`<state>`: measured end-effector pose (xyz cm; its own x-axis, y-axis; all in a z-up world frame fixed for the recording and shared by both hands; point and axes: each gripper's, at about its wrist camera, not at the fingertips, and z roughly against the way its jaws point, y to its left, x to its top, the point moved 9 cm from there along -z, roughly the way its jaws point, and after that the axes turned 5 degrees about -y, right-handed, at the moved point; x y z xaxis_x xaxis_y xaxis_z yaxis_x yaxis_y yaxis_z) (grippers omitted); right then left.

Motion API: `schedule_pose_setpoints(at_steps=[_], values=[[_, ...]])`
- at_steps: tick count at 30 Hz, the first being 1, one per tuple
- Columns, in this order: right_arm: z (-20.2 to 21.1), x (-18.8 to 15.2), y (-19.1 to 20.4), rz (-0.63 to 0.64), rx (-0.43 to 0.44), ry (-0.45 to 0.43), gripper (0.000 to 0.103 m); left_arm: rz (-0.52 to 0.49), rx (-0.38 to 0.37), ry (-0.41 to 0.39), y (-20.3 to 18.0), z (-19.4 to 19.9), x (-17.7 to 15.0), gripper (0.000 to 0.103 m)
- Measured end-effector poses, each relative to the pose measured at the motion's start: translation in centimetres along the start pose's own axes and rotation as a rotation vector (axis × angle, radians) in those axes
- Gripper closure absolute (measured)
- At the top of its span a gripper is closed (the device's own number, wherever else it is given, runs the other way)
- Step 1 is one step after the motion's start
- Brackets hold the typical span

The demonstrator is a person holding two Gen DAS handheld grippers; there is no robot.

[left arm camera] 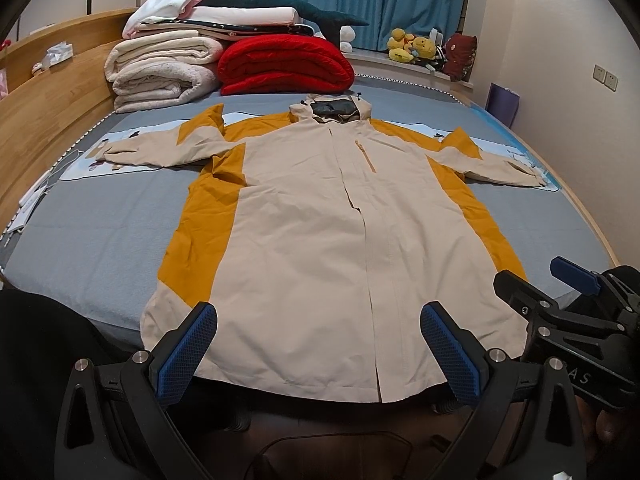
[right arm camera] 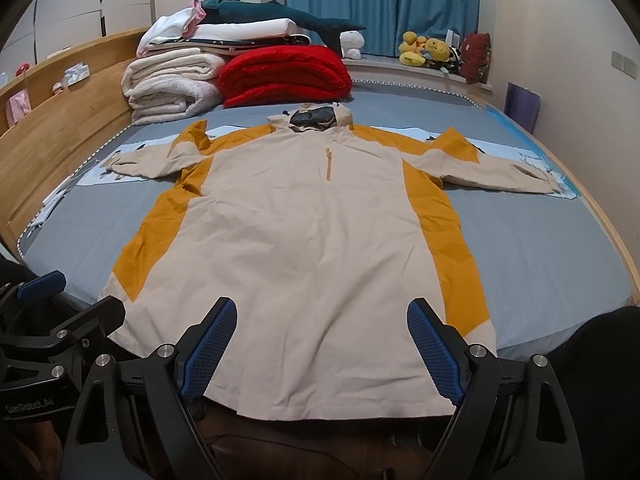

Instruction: Fold large clothes

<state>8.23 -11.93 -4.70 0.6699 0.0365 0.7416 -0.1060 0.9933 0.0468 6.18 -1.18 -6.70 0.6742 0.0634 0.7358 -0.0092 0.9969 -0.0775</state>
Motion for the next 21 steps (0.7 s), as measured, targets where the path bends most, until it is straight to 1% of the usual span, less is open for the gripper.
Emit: schedule_pose_setpoints(at_steps=[21], values=[[0.03, -0.03, -0.13, 0.008, -0.001, -0.002, 0.016, 0.001, -0.002, 0.001, -0.10, 0.03, -0.02, 0.002]])
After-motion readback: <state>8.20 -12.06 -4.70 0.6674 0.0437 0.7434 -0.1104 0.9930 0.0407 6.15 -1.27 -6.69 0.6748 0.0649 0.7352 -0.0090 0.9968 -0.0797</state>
